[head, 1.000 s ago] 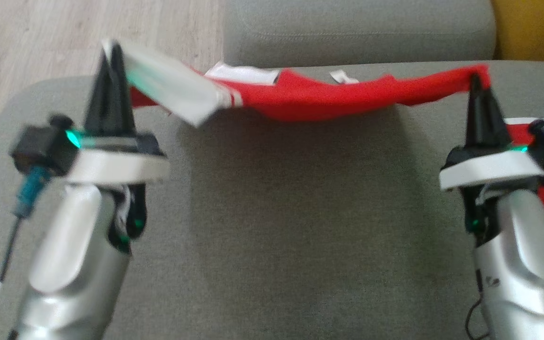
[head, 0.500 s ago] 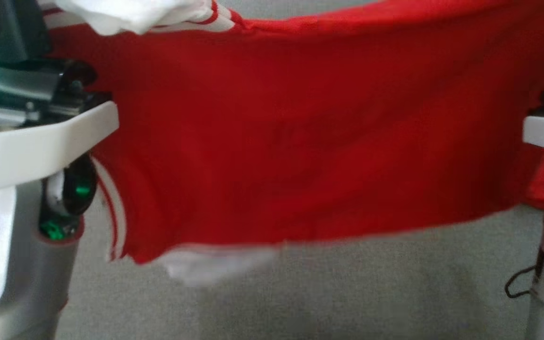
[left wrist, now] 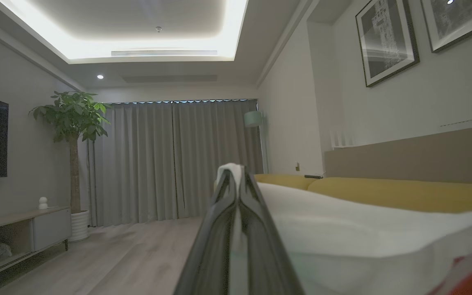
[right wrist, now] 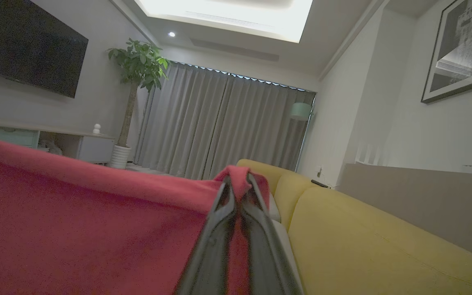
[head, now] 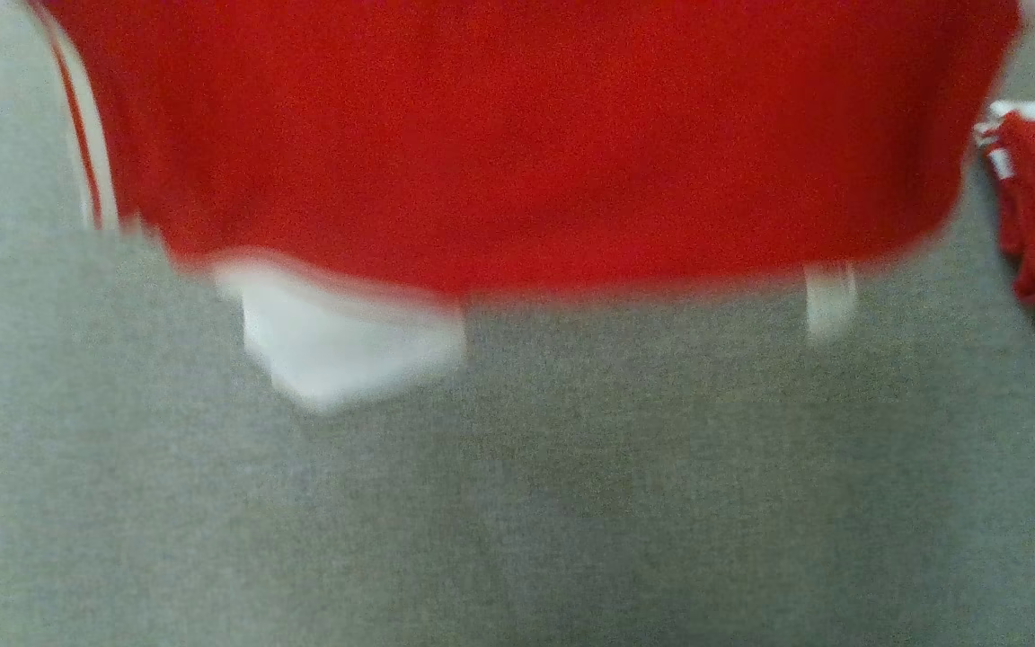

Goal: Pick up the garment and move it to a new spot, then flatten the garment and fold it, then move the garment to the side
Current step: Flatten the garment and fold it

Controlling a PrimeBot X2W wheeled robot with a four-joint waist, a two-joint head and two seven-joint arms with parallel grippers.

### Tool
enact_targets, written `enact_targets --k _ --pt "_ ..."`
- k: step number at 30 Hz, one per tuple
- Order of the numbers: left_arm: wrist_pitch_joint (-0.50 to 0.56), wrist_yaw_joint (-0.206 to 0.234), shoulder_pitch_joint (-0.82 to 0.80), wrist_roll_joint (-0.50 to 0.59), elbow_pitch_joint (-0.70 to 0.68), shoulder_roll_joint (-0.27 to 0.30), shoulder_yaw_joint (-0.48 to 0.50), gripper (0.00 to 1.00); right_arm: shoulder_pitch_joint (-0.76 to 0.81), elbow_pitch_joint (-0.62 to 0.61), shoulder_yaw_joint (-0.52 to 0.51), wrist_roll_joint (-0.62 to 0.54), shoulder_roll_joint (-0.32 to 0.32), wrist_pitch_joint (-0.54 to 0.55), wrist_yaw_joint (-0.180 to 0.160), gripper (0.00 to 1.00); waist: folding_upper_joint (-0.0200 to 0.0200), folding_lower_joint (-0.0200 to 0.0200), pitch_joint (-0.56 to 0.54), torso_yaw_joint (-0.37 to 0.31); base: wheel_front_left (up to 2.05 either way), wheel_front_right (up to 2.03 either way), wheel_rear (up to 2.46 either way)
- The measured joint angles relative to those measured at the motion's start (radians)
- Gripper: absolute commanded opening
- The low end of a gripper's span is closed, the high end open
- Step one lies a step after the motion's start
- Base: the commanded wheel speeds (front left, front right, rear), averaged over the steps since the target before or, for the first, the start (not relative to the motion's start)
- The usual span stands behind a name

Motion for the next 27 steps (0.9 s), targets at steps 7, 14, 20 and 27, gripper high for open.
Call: enact_targets --k 7,14,20,27 --pt "-0.178 -0.045 -0.416 0.074 0.425 -0.014 -0.003 0.00 -0.491 0.477 0.004 -0.052 0.002 -0.193 0.000 0.00 0.0000 0.0001 0.150 -0.001 0.00 0.00 0.00" --pt "-0.269 -0.107 -0.432 0.104 0.621 -0.085 -0.066 0.00 -0.523 0.756 -0.057 -0.181 0.018 -0.331 0.000 0.00 0.0000 -0.0003 0.160 0.027 0.00 0.00 0.00" --pt "-0.283 -0.141 -0.224 0.114 0.709 -0.123 -0.135 0.00 -0.370 0.946 -0.035 -0.223 0.004 -0.343 0.000 0.00 0.0000 -0.0004 0.121 0.047 0.00 0.00 0.00" --pt "-0.283 -0.160 0.070 0.121 0.727 -0.133 -0.240 0.00 -0.215 1.151 0.087 -0.212 -0.026 -0.306 0.000 0.00 0.0000 -0.0006 0.052 0.064 0.00 0.00 0.00"
